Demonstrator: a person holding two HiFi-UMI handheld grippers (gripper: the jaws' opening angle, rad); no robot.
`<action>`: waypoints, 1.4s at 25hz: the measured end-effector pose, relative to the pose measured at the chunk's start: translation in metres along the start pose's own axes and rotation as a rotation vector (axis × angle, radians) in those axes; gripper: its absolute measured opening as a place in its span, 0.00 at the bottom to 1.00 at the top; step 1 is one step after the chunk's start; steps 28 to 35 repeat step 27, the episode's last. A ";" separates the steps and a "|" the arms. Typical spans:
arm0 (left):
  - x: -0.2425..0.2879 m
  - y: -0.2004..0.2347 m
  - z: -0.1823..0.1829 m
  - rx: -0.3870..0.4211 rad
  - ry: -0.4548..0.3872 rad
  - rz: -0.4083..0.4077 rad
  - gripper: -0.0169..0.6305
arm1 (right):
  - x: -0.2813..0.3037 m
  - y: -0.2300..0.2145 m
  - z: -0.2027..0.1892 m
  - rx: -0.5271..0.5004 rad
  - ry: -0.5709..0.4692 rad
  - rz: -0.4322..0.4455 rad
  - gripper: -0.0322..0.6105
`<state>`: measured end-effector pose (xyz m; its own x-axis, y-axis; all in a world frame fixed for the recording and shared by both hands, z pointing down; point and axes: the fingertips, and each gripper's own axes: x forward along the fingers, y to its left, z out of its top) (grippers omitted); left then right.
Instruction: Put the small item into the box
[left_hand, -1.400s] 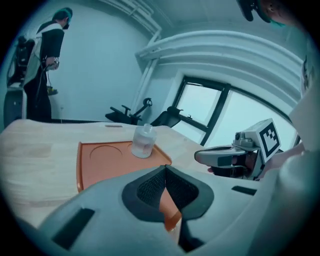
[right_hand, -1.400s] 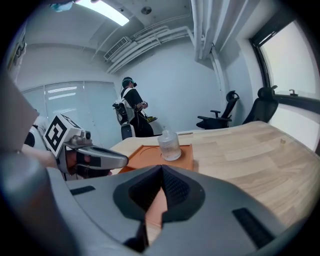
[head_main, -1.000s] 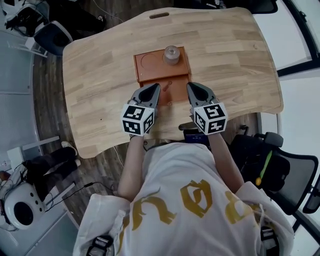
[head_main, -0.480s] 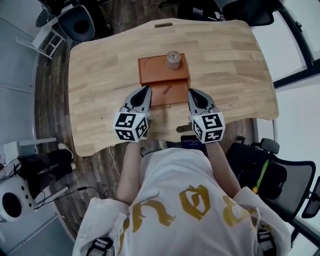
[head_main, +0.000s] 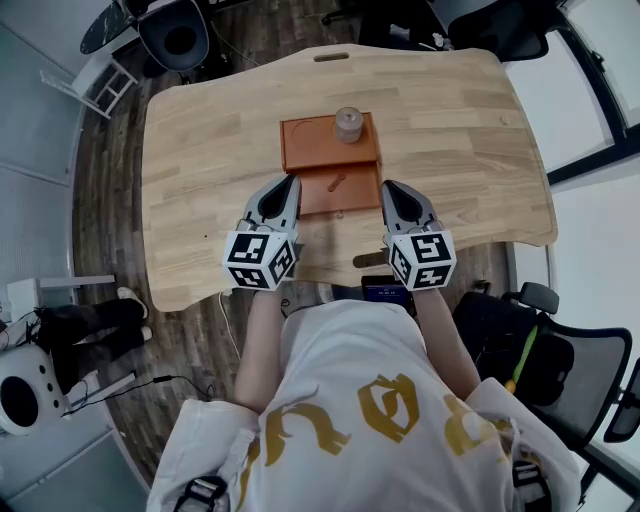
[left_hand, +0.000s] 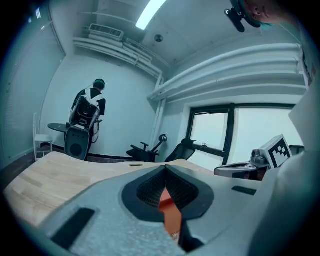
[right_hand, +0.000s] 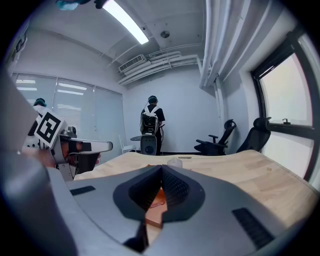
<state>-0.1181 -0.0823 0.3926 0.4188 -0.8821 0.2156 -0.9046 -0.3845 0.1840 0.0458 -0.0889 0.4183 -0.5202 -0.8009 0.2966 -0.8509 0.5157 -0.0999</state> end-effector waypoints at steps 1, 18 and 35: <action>0.000 -0.001 0.000 -0.002 0.001 -0.004 0.04 | 0.000 0.000 0.000 0.000 0.001 -0.001 0.07; 0.001 -0.003 -0.006 0.005 0.023 -0.006 0.04 | -0.002 -0.003 -0.001 0.019 -0.002 0.011 0.07; 0.007 -0.001 -0.008 0.007 0.027 -0.005 0.04 | 0.000 -0.008 0.000 0.035 -0.008 0.008 0.07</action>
